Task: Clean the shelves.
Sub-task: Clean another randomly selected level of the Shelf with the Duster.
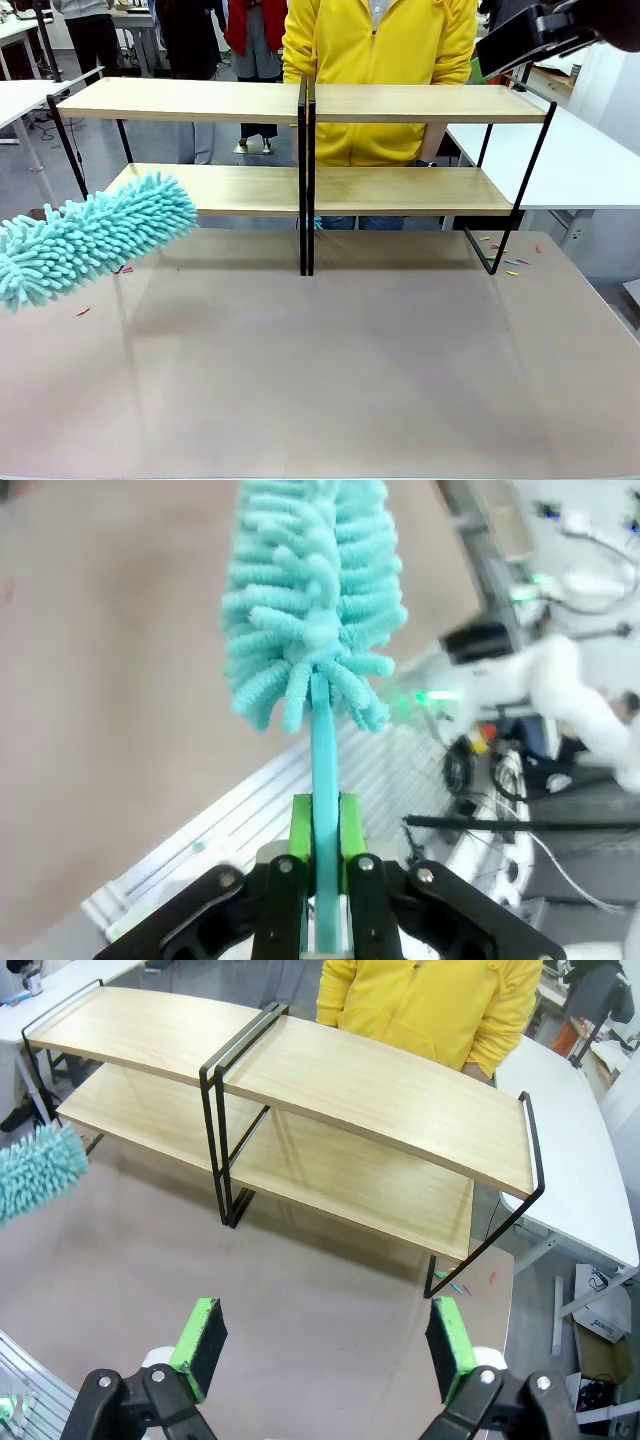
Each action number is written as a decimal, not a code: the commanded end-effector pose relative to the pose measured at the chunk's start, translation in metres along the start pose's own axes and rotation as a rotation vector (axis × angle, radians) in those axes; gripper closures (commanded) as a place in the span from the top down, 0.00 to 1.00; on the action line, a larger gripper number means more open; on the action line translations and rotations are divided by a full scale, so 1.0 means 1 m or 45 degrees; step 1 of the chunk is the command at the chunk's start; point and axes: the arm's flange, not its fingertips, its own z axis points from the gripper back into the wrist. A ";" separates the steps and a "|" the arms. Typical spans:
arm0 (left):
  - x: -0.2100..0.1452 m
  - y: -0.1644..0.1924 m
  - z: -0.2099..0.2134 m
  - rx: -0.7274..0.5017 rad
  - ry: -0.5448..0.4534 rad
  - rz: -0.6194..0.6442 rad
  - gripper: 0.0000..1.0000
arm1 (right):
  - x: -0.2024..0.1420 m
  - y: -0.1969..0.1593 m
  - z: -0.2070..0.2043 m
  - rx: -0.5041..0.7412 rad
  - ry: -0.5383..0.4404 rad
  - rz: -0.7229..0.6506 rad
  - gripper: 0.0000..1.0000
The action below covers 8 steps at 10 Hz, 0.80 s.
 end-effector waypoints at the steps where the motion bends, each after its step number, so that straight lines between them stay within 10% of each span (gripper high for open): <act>1: -0.009 0.003 0.008 -0.349 -0.010 -0.121 0.12 | 0.000 -0.001 -0.001 -0.005 -0.001 -0.006 1.00; 4: 0.019 0.000 0.061 -0.730 -0.163 -0.319 0.12 | 0.000 -0.001 -0.001 -0.005 -0.001 -0.006 1.00; 8: 0.080 -0.004 0.160 -0.816 -0.565 -0.311 0.12 | 0.000 -0.001 -0.001 -0.005 -0.001 -0.006 1.00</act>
